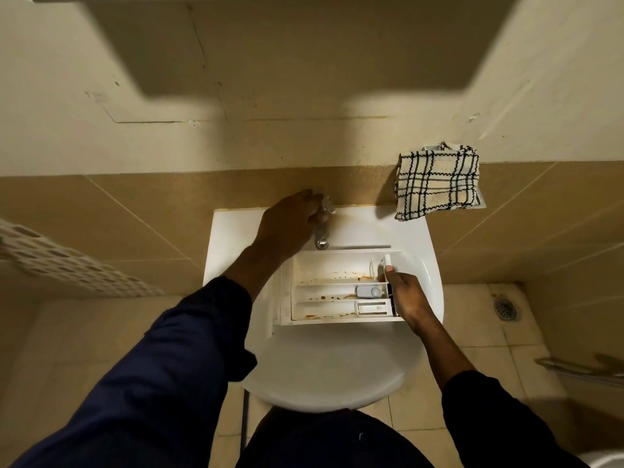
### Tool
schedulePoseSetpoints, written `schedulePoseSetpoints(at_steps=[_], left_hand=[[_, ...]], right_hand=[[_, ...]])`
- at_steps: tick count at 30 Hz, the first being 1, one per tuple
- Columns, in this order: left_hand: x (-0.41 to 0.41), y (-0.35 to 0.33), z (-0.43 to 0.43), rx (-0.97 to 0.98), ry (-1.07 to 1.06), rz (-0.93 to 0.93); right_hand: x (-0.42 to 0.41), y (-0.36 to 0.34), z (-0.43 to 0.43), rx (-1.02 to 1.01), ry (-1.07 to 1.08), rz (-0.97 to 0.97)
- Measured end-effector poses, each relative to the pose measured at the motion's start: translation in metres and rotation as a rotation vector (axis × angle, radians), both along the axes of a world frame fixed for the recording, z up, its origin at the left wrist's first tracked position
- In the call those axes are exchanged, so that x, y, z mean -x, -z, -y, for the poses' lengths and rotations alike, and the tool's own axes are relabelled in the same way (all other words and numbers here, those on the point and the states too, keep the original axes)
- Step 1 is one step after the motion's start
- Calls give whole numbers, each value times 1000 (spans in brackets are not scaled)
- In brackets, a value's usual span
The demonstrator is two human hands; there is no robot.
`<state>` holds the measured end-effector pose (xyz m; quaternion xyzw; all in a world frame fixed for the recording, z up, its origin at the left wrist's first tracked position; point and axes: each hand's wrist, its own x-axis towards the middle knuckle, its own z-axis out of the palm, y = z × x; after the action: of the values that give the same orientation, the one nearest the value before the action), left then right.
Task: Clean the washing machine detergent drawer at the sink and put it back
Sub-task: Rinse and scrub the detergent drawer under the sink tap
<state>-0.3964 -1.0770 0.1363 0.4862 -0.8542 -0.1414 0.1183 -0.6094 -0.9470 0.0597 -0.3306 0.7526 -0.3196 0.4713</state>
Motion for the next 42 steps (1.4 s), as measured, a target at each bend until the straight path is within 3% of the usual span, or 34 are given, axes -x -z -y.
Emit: schedulePoseSetpoints(at_steps=[8, 13, 23, 26, 30, 33, 37, 42], left_hand=[[2, 19, 22, 215, 209, 190], [21, 17, 32, 194, 195, 305], [32, 8, 28, 132, 70, 233], [24, -1, 13, 0, -109, -11], [-24, 8, -38, -162, -498, -296], [-59, 26, -68, -534, -725, -326], [-67, 42, -89, -1037, -789, -625], [-54, 59, -93, -971, -809, -662]], right_hand=[[7, 1, 10, -18, -22, -9], [9, 0, 10, -30, -14, 7], [7, -2, 13, -49, -26, 16], [7, -1, 13, -47, -33, 9], [8, 1, 11, -47, -27, 12], [10, 3, 11, -52, -17, 16], [9, 0, 18, -53, -30, 37], [9, 2, 30, -76, -76, 35]])
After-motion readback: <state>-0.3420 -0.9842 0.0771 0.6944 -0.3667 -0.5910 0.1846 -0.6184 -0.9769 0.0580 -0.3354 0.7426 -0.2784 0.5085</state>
